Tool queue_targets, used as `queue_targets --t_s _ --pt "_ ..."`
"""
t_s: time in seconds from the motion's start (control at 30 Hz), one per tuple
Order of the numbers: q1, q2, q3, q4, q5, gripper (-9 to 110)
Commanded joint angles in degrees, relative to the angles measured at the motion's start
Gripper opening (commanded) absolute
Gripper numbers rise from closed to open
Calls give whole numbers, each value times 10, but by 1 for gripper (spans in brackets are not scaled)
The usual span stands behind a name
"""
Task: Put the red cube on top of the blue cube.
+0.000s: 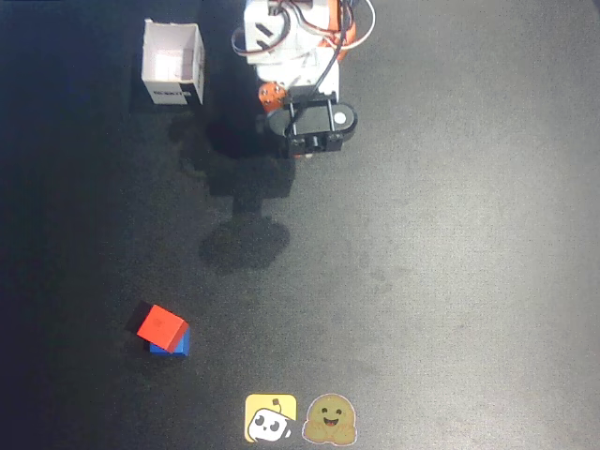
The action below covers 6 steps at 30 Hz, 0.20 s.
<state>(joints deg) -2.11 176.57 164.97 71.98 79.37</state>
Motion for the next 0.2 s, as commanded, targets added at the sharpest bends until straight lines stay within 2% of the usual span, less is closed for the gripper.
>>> queue_targets --t_s 0.0,0.17 --pt "5 6 -4 2 -5 0" --pt "5 6 -4 2 12 0"
